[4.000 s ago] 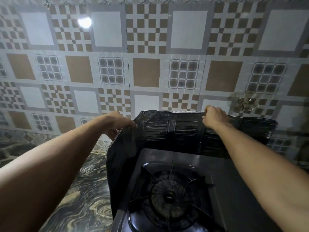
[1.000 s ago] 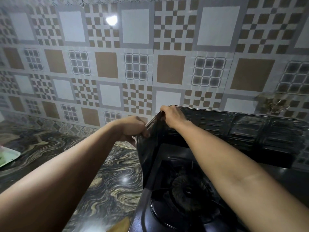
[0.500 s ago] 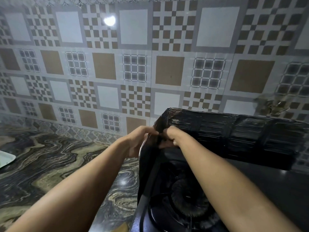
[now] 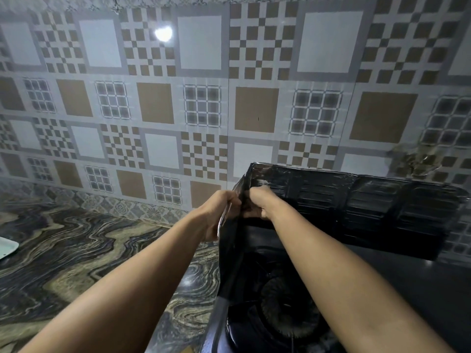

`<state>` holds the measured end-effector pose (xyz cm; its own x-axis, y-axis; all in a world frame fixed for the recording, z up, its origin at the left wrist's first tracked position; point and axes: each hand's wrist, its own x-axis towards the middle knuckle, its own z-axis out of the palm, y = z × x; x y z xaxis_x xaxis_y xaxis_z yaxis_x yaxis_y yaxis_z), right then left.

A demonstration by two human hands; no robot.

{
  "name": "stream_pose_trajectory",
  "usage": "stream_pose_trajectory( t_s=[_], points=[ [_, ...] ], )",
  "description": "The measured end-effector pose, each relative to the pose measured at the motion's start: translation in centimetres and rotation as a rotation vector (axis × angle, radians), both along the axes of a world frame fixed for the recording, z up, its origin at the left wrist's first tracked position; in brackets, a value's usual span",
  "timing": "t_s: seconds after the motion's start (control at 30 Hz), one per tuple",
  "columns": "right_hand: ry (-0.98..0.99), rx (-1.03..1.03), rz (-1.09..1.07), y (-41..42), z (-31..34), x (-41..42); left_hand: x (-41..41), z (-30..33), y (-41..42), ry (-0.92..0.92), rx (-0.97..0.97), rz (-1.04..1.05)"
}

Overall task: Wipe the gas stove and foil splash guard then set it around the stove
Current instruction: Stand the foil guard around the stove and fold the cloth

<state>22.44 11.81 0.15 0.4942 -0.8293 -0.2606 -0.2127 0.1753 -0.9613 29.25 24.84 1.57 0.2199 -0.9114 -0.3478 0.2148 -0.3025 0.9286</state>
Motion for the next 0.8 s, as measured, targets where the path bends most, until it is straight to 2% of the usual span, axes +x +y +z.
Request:
stream_pose_trajectory(
  t_s=[0.1,0.2,0.3,0.43,0.67,0.8],
  points=[
    [0.101,-0.19,-0.082,-0.2,0.5,0.1,-0.1,-0.6,0.3,-0.006,0.014,0.058],
    [0.413,-0.706,-0.237,-0.5,1.9,-0.9,0.0,-0.5,0.3,-0.086,0.023,0.047],
    [0.525,-0.995,-0.205,-1.5,2.7,-1.6,-0.3,0.3,0.4,-0.125,0.005,0.022],
    [0.629,-1.044,-0.035,-2.7,3.1,-2.5,-0.3,0.9,0.6,-0.072,-0.06,0.043],
    [0.61,-1.029,-0.035,-2.3,3.2,-4.0,0.2,1.7,1.4,-0.033,-0.116,0.054],
    [0.601,-1.036,-0.034,-1.9,3.5,-4.7,0.3,2.1,2.0,-0.07,-0.096,0.058]
  ],
)
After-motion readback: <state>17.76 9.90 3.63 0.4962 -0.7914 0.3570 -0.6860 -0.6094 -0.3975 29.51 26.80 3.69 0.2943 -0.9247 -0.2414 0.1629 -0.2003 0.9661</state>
